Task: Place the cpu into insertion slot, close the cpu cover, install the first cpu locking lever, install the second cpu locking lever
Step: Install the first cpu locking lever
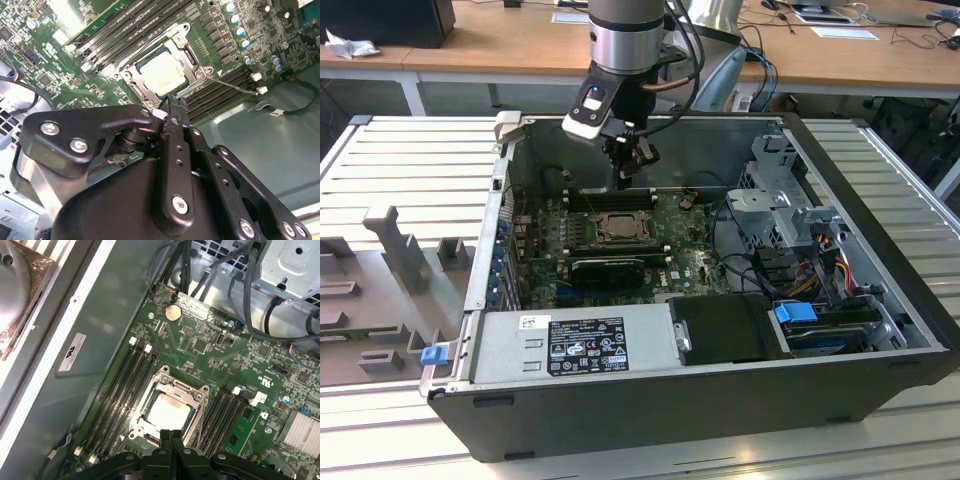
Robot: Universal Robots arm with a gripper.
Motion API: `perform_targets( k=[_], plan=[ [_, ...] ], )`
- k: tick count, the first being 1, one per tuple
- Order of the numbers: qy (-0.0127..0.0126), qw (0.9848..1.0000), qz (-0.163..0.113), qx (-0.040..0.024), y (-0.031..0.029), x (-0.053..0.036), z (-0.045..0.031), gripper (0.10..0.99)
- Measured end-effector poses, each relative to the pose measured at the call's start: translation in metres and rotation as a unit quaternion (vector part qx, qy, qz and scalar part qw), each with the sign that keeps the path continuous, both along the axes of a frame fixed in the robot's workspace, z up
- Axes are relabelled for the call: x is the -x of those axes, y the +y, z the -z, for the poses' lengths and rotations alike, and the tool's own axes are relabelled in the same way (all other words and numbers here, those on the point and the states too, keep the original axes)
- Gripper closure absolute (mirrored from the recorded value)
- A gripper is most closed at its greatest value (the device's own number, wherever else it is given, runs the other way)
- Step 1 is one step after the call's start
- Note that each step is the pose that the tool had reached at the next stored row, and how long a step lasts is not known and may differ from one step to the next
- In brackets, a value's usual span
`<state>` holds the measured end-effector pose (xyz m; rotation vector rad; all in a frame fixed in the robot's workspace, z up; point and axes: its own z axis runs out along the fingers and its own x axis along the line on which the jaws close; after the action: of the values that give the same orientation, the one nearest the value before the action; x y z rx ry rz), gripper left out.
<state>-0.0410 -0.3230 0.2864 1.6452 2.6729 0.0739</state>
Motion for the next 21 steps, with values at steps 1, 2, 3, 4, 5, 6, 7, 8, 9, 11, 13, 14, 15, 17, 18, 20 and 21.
perform_targets(
  k=[1,2,3,4,5,6,7,8,9,11,13,14,15,17,18,20,21],
  plan=[
    [0.0,1.0,-0.004,0.0,0.0,0.0,0.0,0.98],
    [0.0,1.0,-0.009,0.0,0.0,0.0,0.0,0.98],
    [0.0,0.9999,-0.014,0.0,0.0,0.0,0.0,0.98],
    [0.0,0.9999,-0.017,0.0,0.0,0.0002,0.0,0.98],
    [0.0,0.9998,-0.021,0.0,0.0,0.0002,0.0,0.98],
    [0.0,0.9997,-0.024,0.0,0.0,0.0002,0.0,0.98],
    [0.0,0.9996,-0.027,0.0,0.0,0.0002,0.0,0.98],
    [0.0,0.9995,-0.033,0.0,0.0,0.0003,0.0,0.98],
    [0.0,0.9993,-0.038,0.0,0.0,0.0003,0.0,0.98],
    [0.0,0.9986,-0.053,0.0,0.0,0.0003,0.0,0.98],
    [0.0,0.9971,-0.076,0.0,0.0,0.0003,0.0,0.98],
    [0.0,0.9964,-0.085,0.0,0.0,0.0003,0.0,0.98],
    [0.0,0.995,-0.1,0.0,0.0,0.0003,0.0,0.98],
    [0.0,0.9934,-0.115,0.0,0.0,0.0003,0.0,0.98],
    [0.0,0.9922,-0.124,0.0,0.0,0.0003,0.0,0.98],
    [0.0,0.9899,-0.142,0.0,0.0,0.0003,0.0,0.98],
    [0.0,0.9886,-0.15,0.0,0.0,0.0003,0.0,0.98]
  ],
)
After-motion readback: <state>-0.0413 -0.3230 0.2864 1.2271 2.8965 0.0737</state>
